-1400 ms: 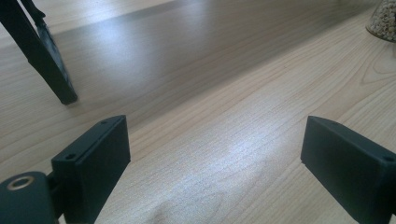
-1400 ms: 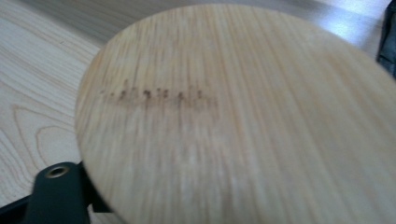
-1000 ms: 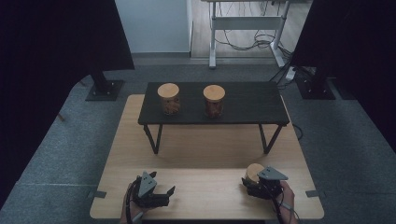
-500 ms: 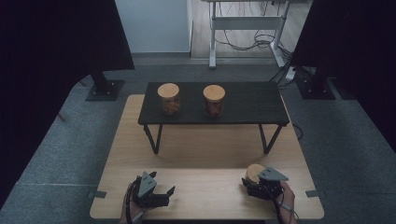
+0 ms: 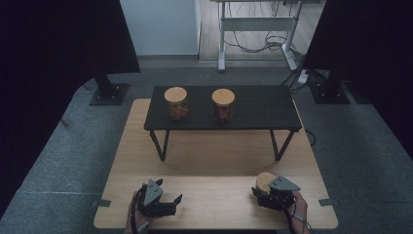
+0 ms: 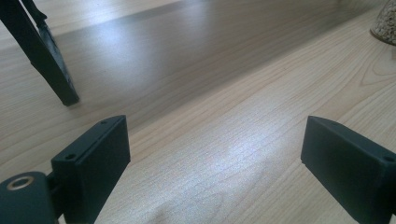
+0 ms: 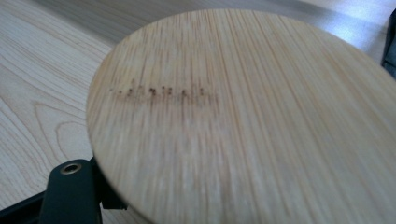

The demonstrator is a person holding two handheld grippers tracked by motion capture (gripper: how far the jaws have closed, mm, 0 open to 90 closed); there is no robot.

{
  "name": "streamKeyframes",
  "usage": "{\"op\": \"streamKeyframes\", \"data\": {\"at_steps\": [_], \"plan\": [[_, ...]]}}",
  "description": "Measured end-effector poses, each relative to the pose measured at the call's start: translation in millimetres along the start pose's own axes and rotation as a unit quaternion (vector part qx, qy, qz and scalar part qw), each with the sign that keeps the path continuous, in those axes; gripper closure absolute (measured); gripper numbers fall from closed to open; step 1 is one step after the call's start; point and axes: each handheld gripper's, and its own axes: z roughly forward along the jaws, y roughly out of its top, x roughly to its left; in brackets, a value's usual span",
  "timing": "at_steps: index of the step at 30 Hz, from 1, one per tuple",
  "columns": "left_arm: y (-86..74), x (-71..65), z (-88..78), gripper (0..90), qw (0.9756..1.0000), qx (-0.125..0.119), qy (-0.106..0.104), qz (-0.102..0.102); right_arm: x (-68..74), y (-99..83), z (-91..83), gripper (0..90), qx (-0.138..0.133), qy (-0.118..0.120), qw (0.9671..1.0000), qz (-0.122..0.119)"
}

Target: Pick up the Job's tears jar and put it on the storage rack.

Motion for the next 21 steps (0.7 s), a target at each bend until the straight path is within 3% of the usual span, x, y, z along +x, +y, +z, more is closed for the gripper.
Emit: {"op": "streamKeyframes", "data": {"at_steps": [21], "plan": [[-0.1,0.6,-0.3,7.7,1.0,0.0,0.002,-0.001,2.3,4.9,-21.9,24.9,-0.035,-0.009,0.9994,0.002]]}}
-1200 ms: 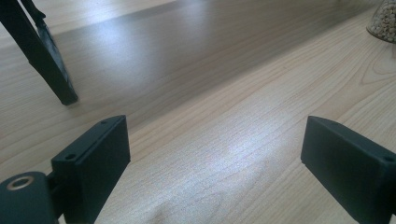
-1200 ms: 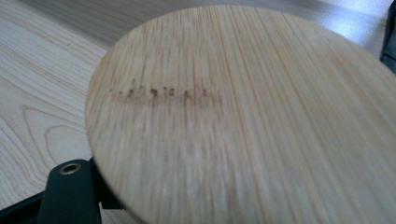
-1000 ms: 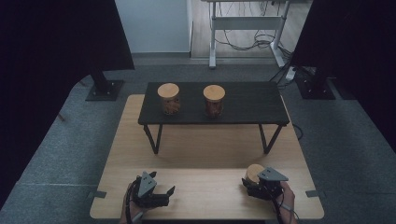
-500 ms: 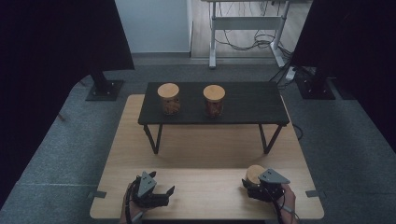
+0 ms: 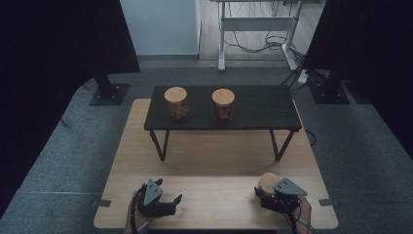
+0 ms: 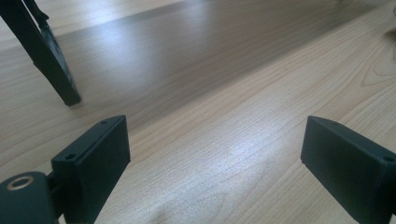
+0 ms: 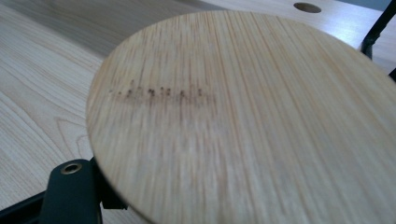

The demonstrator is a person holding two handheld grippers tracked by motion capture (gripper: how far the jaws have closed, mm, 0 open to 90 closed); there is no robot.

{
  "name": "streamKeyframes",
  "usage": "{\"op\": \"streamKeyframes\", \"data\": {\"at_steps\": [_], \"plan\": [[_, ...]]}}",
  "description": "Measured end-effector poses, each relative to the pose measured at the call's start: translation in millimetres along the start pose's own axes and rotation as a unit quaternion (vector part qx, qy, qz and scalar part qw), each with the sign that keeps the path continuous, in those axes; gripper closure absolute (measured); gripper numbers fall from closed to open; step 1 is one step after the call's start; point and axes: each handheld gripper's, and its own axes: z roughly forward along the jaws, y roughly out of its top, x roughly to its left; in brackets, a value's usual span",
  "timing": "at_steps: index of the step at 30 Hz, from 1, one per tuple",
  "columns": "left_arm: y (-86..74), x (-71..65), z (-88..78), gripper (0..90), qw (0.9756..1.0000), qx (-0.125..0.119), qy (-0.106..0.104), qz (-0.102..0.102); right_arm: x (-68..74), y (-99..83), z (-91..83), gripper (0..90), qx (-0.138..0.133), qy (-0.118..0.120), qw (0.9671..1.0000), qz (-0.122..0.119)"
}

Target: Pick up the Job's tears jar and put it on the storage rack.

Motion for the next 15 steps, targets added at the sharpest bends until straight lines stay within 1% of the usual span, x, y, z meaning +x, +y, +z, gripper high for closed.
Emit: {"op": "streamKeyframes", "data": {"at_steps": [6,9,15], "plan": [[0.1,0.1,-0.1,7.8,1.0,-0.001,0.0,-0.001,-4.0,2.1,-4.5,24.9,-0.01,-0.005,0.9999,0.007],[-0.1,0.1,0.1,7.8,1.0,0.0,0.0,-0.001,-5.4,3.6,-8.4,24.9,-0.017,0.001,0.9998,0.011],[-0.1,0.0,0.1,7.7,1.0,0.0,0.0,0.0,-2.2,10.3,-16.8,24.9,-0.027,0.002,0.9996,-0.001]]}}
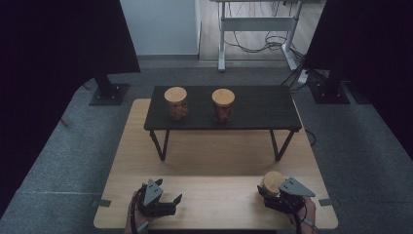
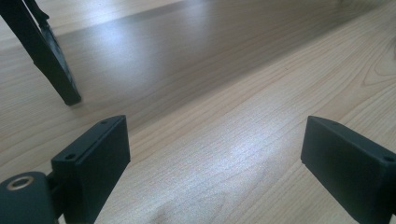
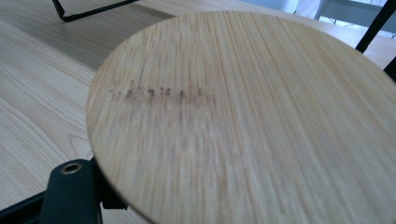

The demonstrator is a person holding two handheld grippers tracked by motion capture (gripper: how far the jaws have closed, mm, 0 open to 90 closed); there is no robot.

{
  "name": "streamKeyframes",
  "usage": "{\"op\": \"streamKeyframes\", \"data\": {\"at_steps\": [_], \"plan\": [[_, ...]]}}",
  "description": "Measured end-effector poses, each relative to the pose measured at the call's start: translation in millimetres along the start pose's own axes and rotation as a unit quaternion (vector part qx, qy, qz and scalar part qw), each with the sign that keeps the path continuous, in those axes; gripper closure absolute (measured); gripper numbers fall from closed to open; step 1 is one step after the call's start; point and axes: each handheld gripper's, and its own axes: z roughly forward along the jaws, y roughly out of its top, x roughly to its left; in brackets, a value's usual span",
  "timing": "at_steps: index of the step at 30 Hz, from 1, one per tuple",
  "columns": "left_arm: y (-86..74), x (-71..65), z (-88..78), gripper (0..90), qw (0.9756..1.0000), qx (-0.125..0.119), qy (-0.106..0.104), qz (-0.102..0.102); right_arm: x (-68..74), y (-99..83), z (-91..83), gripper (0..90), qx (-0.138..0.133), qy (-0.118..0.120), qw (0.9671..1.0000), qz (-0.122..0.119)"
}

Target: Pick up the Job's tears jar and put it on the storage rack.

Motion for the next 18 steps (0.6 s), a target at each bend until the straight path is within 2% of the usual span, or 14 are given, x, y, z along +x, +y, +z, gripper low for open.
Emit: {"op": "streamKeyframes", "data": {"at_steps": [5,18], "plan": [[-0.1,0.3,-0.1,7.7,1.0,0.0,0.0,0.0,4.1,2.5,-1.7,24.9,-0.003,-0.002,0.9999,-0.015],[-0.2,0.4,0.0,7.7,1.0,0.001,0.001,0.001,6.3,5.5,-5.3,24.9,-0.014,-0.002,0.9998,-0.016]]}}
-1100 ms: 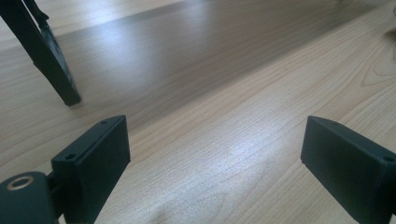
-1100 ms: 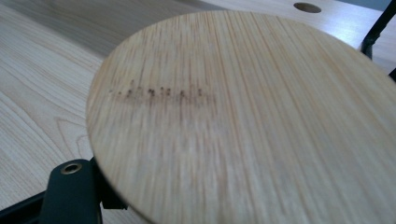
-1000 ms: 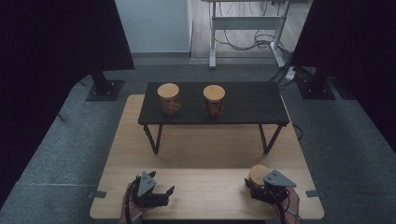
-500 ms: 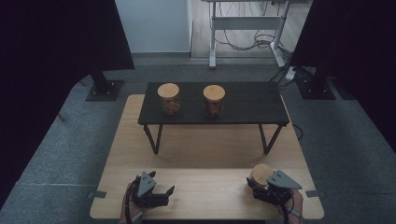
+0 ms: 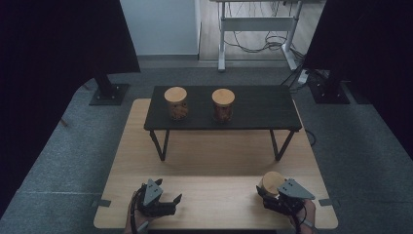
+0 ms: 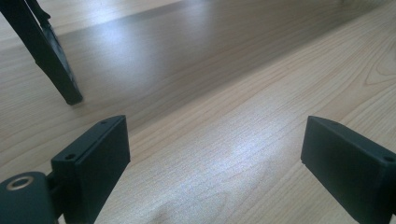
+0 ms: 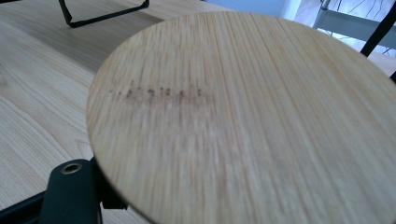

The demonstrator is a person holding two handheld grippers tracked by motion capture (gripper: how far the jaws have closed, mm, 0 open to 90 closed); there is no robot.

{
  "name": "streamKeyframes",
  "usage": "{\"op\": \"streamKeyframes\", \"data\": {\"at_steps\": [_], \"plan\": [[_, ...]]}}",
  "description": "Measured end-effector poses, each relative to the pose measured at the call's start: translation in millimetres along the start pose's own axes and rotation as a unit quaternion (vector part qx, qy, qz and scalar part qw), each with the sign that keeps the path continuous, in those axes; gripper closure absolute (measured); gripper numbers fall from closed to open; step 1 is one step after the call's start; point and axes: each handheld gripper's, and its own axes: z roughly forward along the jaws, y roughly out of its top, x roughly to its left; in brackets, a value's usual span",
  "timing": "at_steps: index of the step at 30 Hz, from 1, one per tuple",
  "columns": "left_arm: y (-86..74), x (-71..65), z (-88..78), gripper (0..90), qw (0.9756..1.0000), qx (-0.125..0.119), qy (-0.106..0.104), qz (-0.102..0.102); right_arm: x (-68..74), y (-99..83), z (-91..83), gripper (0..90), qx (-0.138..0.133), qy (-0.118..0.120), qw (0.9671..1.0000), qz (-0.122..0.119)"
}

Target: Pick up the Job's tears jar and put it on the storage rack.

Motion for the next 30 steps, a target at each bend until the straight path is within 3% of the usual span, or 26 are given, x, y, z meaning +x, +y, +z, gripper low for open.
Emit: {"op": "streamKeyframes", "data": {"at_steps": [16,30], "plan": [[-0.3,-0.2,0.3,7.7,1.0,0.001,0.0,0.0,2.8,7.5,-6.6,24.9,-0.016,0.005,0.9998,0.005],[-0.3,0.5,-0.2,7.6,1.0,0.001,0.002,0.001,7.6,14.6,-12.7,24.9,-0.024,0.009,0.9996,-0.009]]}}
